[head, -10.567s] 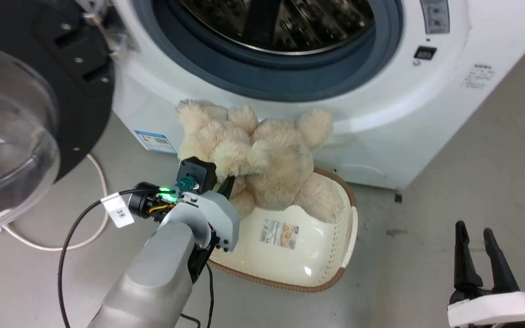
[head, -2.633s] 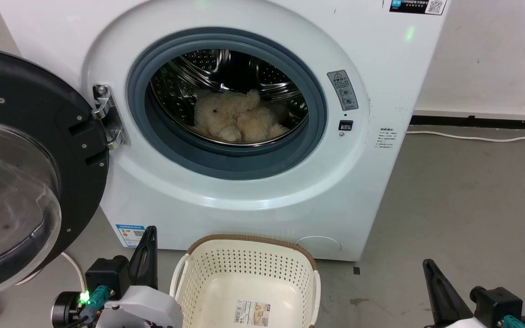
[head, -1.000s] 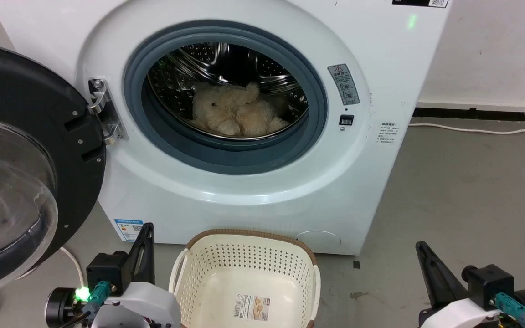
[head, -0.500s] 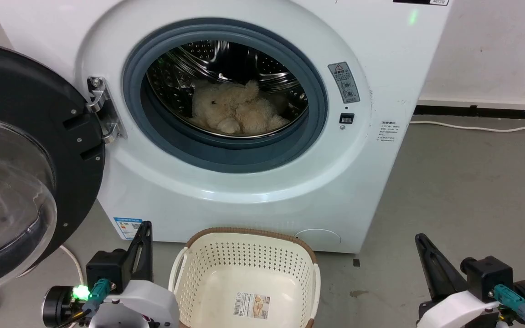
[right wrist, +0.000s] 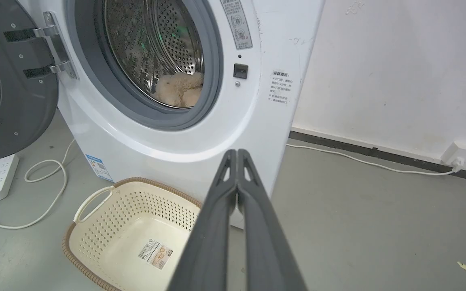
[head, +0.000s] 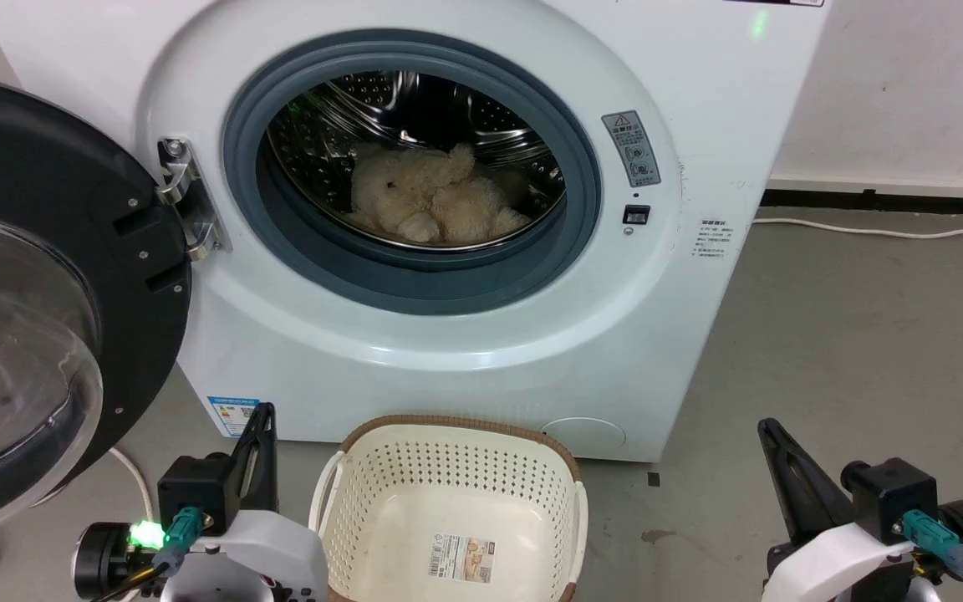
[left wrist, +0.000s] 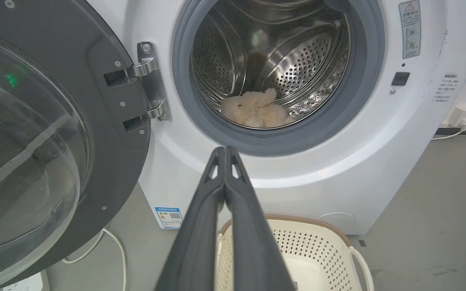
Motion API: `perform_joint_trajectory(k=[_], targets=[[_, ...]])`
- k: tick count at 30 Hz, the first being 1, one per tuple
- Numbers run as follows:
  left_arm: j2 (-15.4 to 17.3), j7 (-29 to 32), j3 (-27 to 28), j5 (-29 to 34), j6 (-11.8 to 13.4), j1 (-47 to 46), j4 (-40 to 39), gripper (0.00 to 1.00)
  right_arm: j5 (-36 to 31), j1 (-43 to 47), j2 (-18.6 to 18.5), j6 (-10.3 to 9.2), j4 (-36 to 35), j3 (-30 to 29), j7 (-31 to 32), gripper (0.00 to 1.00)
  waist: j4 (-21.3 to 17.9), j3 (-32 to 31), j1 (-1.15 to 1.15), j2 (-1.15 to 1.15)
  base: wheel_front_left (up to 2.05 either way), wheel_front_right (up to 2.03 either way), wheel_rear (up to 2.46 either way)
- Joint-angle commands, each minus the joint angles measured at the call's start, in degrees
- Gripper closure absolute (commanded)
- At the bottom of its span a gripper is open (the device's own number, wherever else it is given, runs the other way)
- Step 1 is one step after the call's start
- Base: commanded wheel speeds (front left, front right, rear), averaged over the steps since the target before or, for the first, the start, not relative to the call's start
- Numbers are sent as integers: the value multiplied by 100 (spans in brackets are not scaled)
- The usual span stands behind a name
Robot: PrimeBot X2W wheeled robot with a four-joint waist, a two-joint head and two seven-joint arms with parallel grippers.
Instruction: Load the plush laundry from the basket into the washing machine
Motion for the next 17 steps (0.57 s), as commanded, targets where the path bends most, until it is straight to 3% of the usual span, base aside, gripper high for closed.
perform_joint_trajectory(k=[1,17], targets=[[-11,2,30,43,-25,106,-35,100,-44,-65,-1,-4,-37,3,8,100,0,0,0,0,0,0,0],[-11,2,30,43,-25,106,-35,100,-44,-65,-1,-4,-37,3,8,100,0,0,0,0,0,0,0]])
